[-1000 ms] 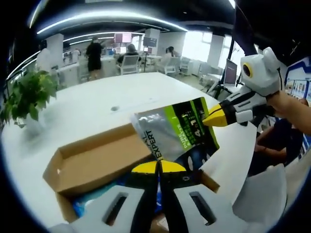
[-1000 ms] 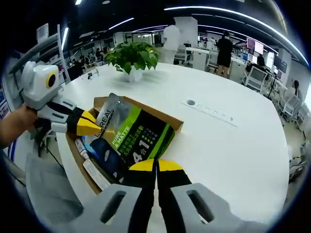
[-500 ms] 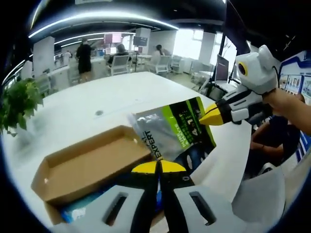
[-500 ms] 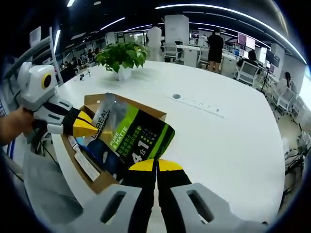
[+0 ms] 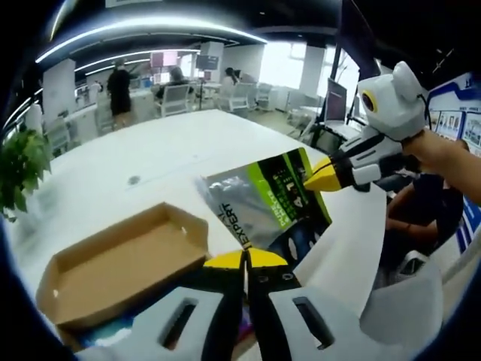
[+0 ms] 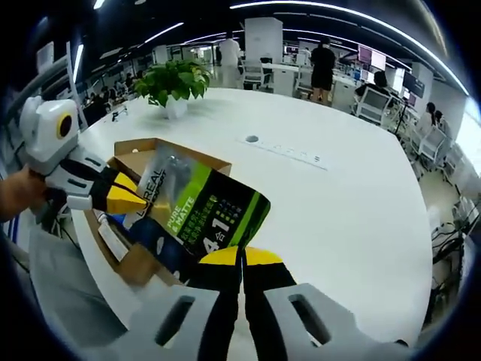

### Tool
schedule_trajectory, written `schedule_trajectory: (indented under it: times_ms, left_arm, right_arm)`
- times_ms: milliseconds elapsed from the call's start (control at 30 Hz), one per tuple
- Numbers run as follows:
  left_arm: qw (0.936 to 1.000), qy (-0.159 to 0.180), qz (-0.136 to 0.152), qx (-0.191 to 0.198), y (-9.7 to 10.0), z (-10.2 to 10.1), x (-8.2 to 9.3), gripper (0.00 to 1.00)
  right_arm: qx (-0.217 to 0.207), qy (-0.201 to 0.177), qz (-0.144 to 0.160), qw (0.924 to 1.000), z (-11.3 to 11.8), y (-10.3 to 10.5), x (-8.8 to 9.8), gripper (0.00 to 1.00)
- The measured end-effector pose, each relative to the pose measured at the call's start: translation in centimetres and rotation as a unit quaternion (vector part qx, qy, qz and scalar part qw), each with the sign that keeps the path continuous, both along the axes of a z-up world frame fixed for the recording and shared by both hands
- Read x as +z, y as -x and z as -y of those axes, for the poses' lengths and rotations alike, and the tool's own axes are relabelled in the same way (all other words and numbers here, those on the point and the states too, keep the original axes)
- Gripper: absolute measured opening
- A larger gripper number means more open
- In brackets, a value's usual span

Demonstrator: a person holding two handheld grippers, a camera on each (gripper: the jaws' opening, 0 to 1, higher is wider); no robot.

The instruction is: Operate the shoe box by opening the lid, removing the specified soft item, and placing it in the target area until the item is outside and the box remains undamaged.

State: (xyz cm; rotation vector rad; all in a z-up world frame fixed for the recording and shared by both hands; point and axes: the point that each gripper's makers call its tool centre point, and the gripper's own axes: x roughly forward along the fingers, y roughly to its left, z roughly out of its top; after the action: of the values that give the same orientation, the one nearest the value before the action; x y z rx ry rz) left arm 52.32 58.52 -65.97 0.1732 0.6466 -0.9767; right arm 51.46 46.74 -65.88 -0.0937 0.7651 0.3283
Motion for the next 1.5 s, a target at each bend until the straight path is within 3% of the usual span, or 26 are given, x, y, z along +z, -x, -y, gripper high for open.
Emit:
schedule_trajectory:
  times_ms: [267, 433, 567, 767, 867, 967, 1167, 1367, 1433, 1500]
  left_arm:
    - [0.9998, -0.016, -0.005, -0.013, -0.1, 1.7, -1.5, 0.0]
    - [0.9964, -0.069, 0.017, -0.047, -0.3, 2.5, -3.0, 0.0]
    - [0.9876, -0.125, 0.042, -0.085, -0.5, 2.7, -4.3, 0.0]
    - [0.9752, -0.178, 0.046, -0.123, -0.8, 3.6, -6.2, 0.0]
    - [0.957, -0.229, 0.067, -0.165, -0.7, 3.8, -7.3, 0.0]
    - [0.9475, -0.253, 0.074, -0.181, -0.9, 4.1, -8.1, 0.0]
    - [0.9344, -0.288, 0.073, -0.197, -1.4, 4.1, -9.9, 0.0]
    - [0.8945, -0.357, 0.118, -0.242, -2.0, 3.8, -11.1, 0.0]
    - [0.8947, -0.36, 0.109, -0.241, -1.8, 3.9, -11.7, 0.0]
    - [0.8873, -0.369, 0.113, -0.253, -1.8, 3.8, -12.2, 0.0]
  right_arm:
    - [-0.008, 0.006, -0.015, 0.9998, 1.6, -0.1, -1.8, 0.0]
    - [-0.008, 0.016, -0.024, 0.9996, 2.3, -0.5, -3.4, 0.0]
    - [-0.004, 0.021, -0.029, 0.9994, 2.5, -0.8, -4.6, 0.0]
    - [-0.002, 0.035, -0.032, 0.9989, 3.0, -1.4, -6.1, 0.0]
    - [-0.002, 0.033, -0.03, 0.999, 3.2, -1.9, -6.7, 0.0]
    - [-0.002, 0.033, -0.03, 0.999, 3.5, -2.4, -7.3, 0.0]
    - [-0.005, 0.024, -0.034, 0.9991, 3.4, -2.9, -8.7, 0.0]
    - [-0.001, 0.022, -0.04, 0.9989, 3.0, -3.3, -10.2, 0.0]
    - [-0.005, 0.018, -0.044, 0.9989, 3.0, -3.4, -10.6, 0.0]
    - [-0.004, 0.016, -0.043, 0.9989, 3.1, -3.5, -11.0, 0.0]
